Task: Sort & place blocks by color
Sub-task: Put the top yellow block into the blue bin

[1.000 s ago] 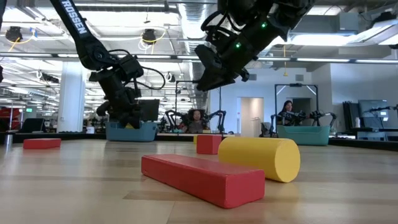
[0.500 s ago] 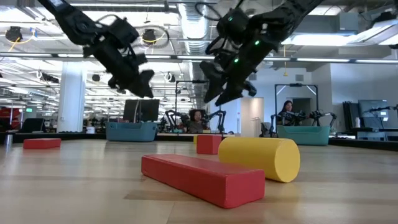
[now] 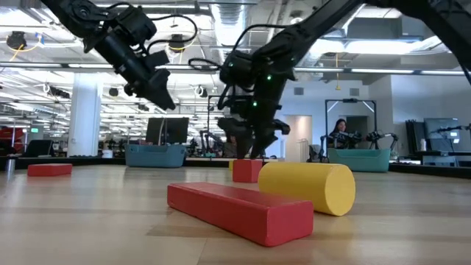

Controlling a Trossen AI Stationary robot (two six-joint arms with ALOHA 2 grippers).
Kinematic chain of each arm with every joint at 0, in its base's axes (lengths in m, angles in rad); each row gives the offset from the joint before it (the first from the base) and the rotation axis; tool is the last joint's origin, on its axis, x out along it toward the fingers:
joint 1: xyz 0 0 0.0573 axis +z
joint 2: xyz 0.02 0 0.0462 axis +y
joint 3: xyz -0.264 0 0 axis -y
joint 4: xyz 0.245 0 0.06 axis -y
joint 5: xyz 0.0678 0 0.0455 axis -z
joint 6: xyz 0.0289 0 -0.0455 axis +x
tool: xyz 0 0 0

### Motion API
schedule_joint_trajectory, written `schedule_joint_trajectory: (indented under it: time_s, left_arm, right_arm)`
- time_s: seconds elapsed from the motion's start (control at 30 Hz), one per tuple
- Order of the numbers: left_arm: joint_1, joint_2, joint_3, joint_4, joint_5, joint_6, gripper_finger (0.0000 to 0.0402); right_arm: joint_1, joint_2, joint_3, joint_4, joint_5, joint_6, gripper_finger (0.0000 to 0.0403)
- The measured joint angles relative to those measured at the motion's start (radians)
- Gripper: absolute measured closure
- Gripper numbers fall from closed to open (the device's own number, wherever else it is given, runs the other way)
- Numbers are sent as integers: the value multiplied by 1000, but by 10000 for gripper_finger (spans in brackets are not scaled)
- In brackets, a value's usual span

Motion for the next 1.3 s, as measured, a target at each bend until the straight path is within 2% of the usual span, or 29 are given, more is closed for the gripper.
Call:
schedule_joint_trajectory:
  time_s: [0.13,0.27,0.4,0.53,0.63,0.73,0.9,1.0,1.17,1.3]
  left_arm:
    - [-5,5,-3,-15,-2,0,180]
    - [-11,1,-66,124,1,-4,180]
    - [-11,1,-128,231,31,-33,180]
    - [-11,1,-151,250,72,-59,180]
    - [-12,1,-151,255,120,-60,180]
    - [-12,1,-151,248,221,0,180]
    - [-28,3,-151,122,479,263,180]
    - [-54,4,-151,82,607,329,180]
    - [-123,4,-151,132,633,337,180]
    - [-192,4,-152,159,632,344,180]
  right_arm:
    - [-6,31,39,-56,-6,3,196]
    - [-12,41,36,-73,-27,3,224]
    - [-9,39,29,-67,-34,2,290]
    - [9,35,30,-60,-21,-34,366]
    - [48,35,30,-60,0,-65,368]
    - [104,32,29,-57,23,-63,366]
    - [189,-38,31,-2,-57,-72,359]
    - [227,-96,29,-5,-58,-116,363]
    - [269,-157,31,63,-144,-196,361]
    - [294,-161,29,78,-157,-197,361]
